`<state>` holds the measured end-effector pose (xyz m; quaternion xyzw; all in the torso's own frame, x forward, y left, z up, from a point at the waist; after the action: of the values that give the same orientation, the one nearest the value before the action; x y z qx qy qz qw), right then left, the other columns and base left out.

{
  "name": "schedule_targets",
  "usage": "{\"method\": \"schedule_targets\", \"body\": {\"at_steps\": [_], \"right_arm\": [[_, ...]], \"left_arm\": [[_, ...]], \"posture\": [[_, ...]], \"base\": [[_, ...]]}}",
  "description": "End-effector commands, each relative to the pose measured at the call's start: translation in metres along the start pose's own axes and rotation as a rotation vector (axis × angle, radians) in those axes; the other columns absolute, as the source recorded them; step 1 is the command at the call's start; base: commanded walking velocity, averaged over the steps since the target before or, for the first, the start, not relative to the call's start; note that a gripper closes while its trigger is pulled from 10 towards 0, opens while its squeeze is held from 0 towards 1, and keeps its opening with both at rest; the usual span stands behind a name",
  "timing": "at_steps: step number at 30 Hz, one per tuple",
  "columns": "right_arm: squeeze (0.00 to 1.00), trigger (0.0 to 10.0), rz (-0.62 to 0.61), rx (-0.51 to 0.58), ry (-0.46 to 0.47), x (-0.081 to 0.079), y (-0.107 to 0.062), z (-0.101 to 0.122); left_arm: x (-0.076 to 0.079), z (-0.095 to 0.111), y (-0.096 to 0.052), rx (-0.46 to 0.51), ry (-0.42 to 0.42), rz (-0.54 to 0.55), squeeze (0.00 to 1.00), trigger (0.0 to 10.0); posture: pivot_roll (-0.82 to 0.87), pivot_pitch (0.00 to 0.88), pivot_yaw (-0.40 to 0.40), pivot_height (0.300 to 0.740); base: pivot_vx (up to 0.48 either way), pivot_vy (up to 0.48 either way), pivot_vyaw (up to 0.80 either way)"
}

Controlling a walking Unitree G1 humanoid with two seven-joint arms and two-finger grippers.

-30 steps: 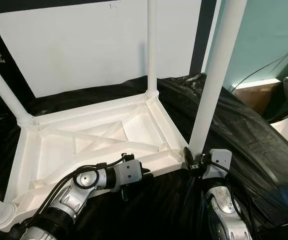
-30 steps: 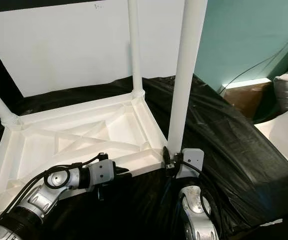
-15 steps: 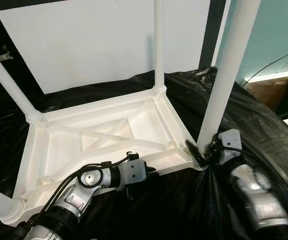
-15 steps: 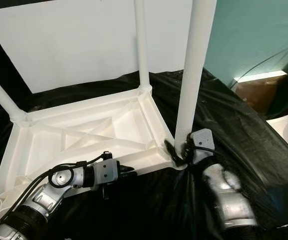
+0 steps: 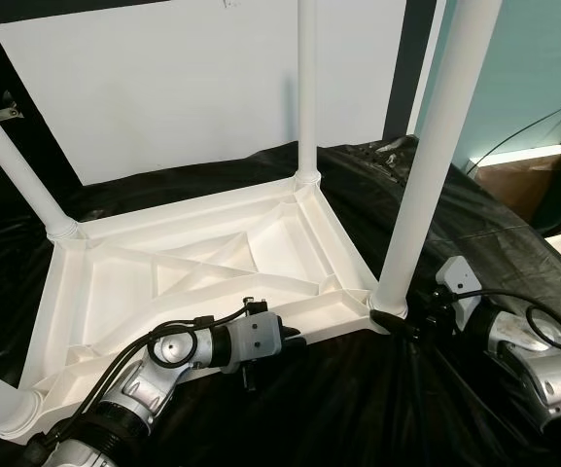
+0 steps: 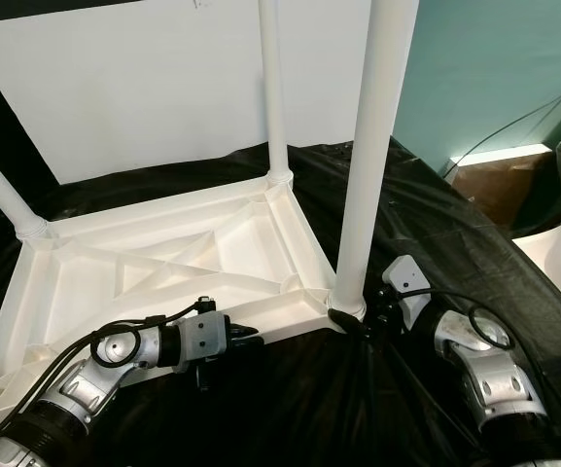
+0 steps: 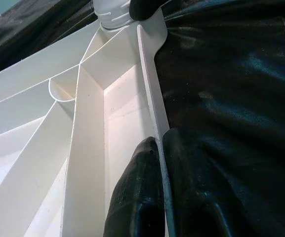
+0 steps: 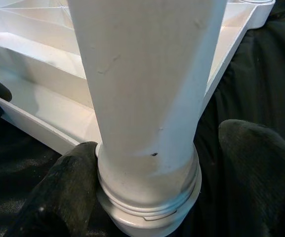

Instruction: Building children table

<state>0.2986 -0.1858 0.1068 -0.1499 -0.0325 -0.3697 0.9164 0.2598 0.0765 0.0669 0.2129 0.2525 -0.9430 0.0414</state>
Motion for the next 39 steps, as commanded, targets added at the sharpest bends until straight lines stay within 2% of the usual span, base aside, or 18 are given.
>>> {"method": "schedule_targets", "body": {"at_steps": [1,3,7,15,16,17,27,31,33,34,35,37,39], "right_arm": [[0.0,10.0,-0.018,-0.003,-0.009,0.007,0.0,0.002],[0.0,10.0,-0.011,-0.002,-0.009,0.007,0.001,0.002],[0.0,10.0,0.064,0.011,0.002,-0.007,0.007,0.003],[0.0,10.0,0.105,0.03,-0.03,-0.011,0.011,0.005],[0.0,5.8,0.108,0.031,-0.036,-0.011,0.012,0.005],[0.0,0.0,0.111,0.031,-0.039,-0.011,0.012,0.005],[0.0,0.0,0.111,0.018,-0.038,-0.009,0.007,0.001],[0.0,0.0,0.059,0.043,0.026,-0.014,0.003,-0.005],[0.0,0.0,-0.026,0.072,0.052,-0.018,0.004,-0.01],[0.0,0.0,-0.141,0.114,0.123,-0.019,0.007,-0.011],[0.0,0.0,-0.141,0.114,0.123,-0.019,0.007,-0.011],[0.0,0.0,-0.314,0.169,0.22,-0.024,0.009,-0.014],[0.0,0.0,-0.44,0.2,0.266,-0.032,0.008,-0.015]], "left_arm": [[0.063,-0.051,-0.001,-0.192,-0.186,-0.217,0.0,10.0],[0.063,-0.051,-0.001,-0.192,-0.186,-0.216,0.0,10.0],[0.063,-0.051,-0.002,-0.194,-0.19,-0.215,0.0,10.0],[0.063,-0.05,-0.002,-0.193,-0.183,-0.22,0.0,10.0],[0.062,-0.05,-0.001,-0.193,-0.182,-0.22,0.0,10.0],[0.062,-0.05,-0.001,-0.192,-0.181,-0.22,0.0,10.0],[0.061,-0.049,0.0,-0.191,-0.179,-0.22,0.0,10.0],[0.062,-0.049,-0.001,-0.193,-0.183,-0.217,0.0,10.0],[0.062,-0.05,-0.001,-0.194,-0.184,-0.216,0.0,10.0],[0.063,-0.05,-0.001,-0.194,-0.185,-0.216,0.0,10.0],[0.063,-0.05,-0.001,-0.194,-0.185,-0.216,0.0,10.0],[0.064,-0.05,-0.002,-0.192,-0.187,-0.216,0.0,10.0],[0.064,-0.05,-0.002,-0.192,-0.189,-0.215,0.0,10.0]], "posture": [[-0.03,0.0,-0.009,0.74],[-0.03,0.0,-0.009,0.74],[-0.02,0.001,-0.003,0.74],[-0.03,0.0,0.005,0.74],[-0.03,0.0,0.005,0.74],[-0.03,0.0,0.005,0.74],[-0.03,0.0,0.003,0.74],[-0.03,0.0,-0.001,0.74],[-0.03,0.0,-0.003,0.74],[-0.03,0.001,-0.004,0.74],[-0.03,0.001,-0.004,0.74],[-0.02,0.004,-0.006,0.74],[-0.02,0.004,-0.006,0.74]], "base": [[0.0,0.0,0.0],[0.0,0.0,0.0],[0.0,0.0,0.0],[0.0,0.0,0.0],[0.0,0.0,0.0],[0.0,0.0,0.0],[0.0,0.0,0.0],[0.0,0.0,0.0],[0.0,0.0,0.0],[0.0,0.0,0.0],[0.0,0.0,0.0],[0.0,0.0,0.0],[0.0,0.0,0.0]]}}
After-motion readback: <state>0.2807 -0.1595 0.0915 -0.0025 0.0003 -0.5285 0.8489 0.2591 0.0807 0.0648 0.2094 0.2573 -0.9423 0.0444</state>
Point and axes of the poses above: a point about 5 cm out from each wrist's last joint towards the gripper, its own y axis pointing out of the wrist towards the gripper, its own z axis along the axis of the wrist's last joint, x = y × z, the point moved 3 cm from there along y, pointing out of the wrist towards the gripper, and after that the axes turned 6 degrees about y, right-handed, at the moved point
